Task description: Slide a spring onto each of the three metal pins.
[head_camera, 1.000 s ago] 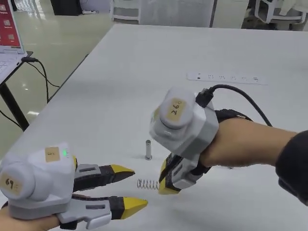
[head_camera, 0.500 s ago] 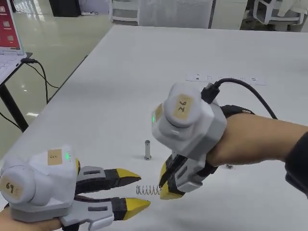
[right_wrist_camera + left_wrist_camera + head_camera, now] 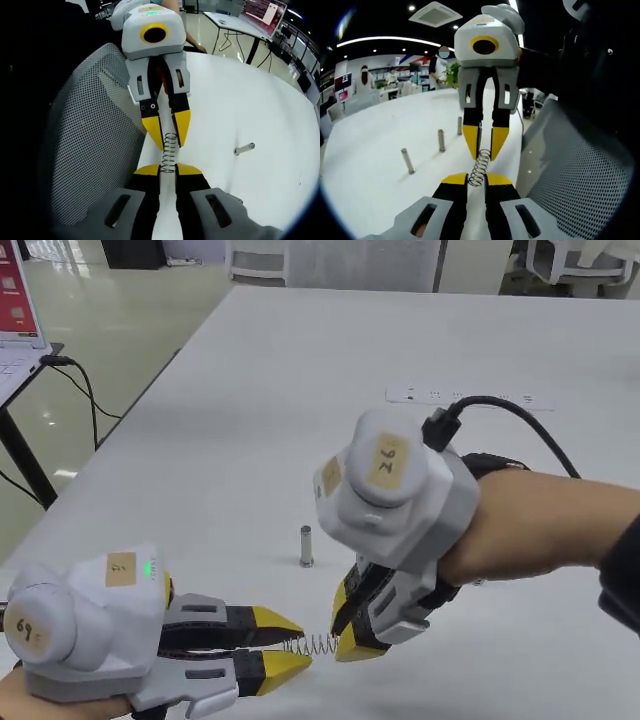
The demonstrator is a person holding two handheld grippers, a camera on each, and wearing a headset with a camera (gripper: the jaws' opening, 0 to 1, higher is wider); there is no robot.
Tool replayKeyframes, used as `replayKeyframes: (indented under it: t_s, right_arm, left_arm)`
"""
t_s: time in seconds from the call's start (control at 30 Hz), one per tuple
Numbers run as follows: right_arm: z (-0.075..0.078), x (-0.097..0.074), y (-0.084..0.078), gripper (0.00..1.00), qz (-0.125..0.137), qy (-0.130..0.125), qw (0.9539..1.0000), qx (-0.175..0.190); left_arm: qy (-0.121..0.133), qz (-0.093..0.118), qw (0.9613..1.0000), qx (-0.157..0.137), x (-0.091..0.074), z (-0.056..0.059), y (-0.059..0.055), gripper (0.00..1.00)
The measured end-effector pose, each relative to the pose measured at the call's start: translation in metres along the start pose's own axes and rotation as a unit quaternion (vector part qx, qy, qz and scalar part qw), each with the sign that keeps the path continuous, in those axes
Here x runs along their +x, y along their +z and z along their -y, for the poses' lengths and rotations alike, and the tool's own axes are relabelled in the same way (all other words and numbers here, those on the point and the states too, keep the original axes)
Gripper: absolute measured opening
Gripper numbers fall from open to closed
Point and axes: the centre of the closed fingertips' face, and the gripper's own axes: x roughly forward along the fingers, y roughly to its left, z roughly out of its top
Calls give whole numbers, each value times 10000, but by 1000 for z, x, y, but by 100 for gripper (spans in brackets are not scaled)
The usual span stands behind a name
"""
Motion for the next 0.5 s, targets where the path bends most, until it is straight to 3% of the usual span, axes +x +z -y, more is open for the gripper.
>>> replayKeyframes:
  t_s: [0.5]
  right_arm:
    - [3, -16, 17, 7, 273, -229, 9994, -29]
  left_arm:
    - [4, 42, 10000, 42, 0, 2, 3, 3]
